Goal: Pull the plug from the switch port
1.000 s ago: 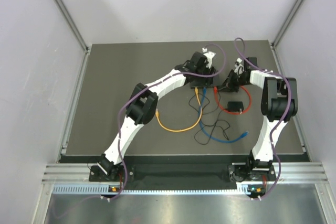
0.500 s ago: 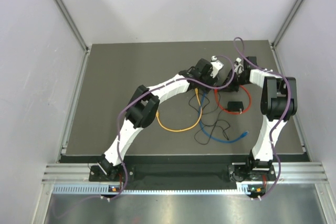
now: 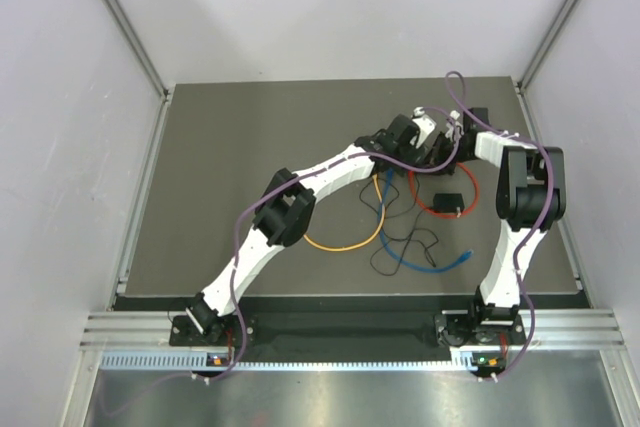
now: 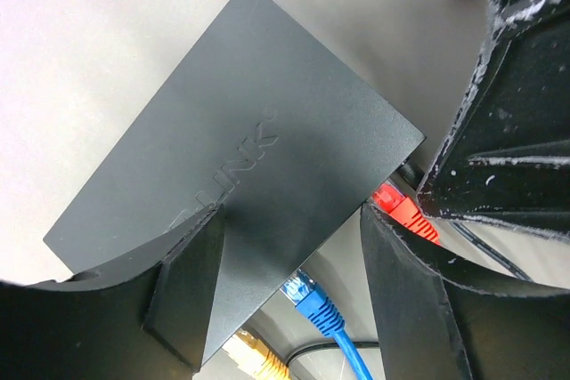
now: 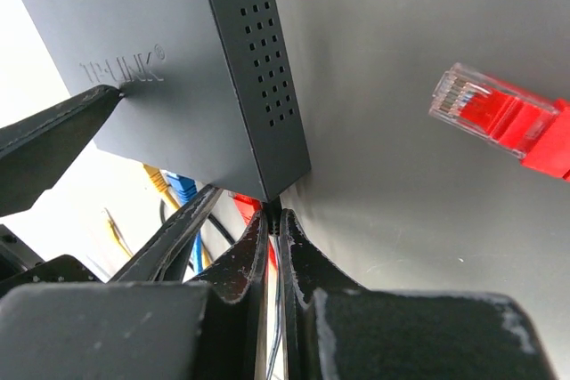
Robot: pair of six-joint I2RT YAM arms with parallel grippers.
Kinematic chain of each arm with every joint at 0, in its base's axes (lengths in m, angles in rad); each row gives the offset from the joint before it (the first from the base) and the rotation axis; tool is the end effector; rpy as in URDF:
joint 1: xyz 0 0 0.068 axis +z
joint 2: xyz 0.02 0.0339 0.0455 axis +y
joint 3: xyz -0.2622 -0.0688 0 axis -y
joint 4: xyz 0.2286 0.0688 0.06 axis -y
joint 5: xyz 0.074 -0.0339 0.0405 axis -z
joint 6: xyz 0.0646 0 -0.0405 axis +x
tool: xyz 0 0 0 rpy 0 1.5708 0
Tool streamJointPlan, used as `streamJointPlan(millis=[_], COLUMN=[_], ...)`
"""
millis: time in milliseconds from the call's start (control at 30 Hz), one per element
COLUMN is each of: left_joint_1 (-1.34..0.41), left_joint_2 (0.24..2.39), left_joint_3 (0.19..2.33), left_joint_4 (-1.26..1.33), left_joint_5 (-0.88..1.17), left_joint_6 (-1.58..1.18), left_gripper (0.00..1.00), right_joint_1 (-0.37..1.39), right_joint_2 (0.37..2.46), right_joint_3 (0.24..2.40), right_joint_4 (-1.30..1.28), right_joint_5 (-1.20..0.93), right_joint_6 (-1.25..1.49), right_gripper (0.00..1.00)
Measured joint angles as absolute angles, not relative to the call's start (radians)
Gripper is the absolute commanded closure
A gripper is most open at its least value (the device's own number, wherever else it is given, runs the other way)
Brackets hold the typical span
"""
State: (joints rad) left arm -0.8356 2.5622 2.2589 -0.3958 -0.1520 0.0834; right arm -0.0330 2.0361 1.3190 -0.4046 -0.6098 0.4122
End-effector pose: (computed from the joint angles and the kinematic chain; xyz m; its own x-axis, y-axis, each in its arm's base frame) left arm 0.3970 -0.4244 0.1573 -0.3755 0.5380 -0.7546 0.6891 0.7066 0.1609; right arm 0.4055 0.0236 0.1284 -0.9137 0.3588 -0.1911 0.1578 0.7463 0.6466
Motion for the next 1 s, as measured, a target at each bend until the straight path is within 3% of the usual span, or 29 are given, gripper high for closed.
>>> streamJointPlan(millis=[433, 733, 1000], left_joint_1=[-0.834, -0.832, -0.825], left_joint_2=[2.614, 2.609, 2.609], left_joint_3=[2.368, 2.368, 2.367], left_joint_4=[-0.492, -0.504, -0.495], left_joint_5=[-0.181, -0.173, -0.155], left_joint_6=[0.006, -0.014, -0.039], left_gripper=[0.37, 0.37, 0.38], right_joint_1=[0.086, 0.041, -0.039], right_joint_2=[1.933, 1.899, 1.88], right_joint_3=[1.253, 1.117, 0.969], right_joint_4=[-0.349, -0.164, -0.16], right_joint_5=[-0.313, -0.455, -0.708], right_joint_6=[0.377, 0.448, 0.577], right_gripper=[1.0, 1.0, 1.0])
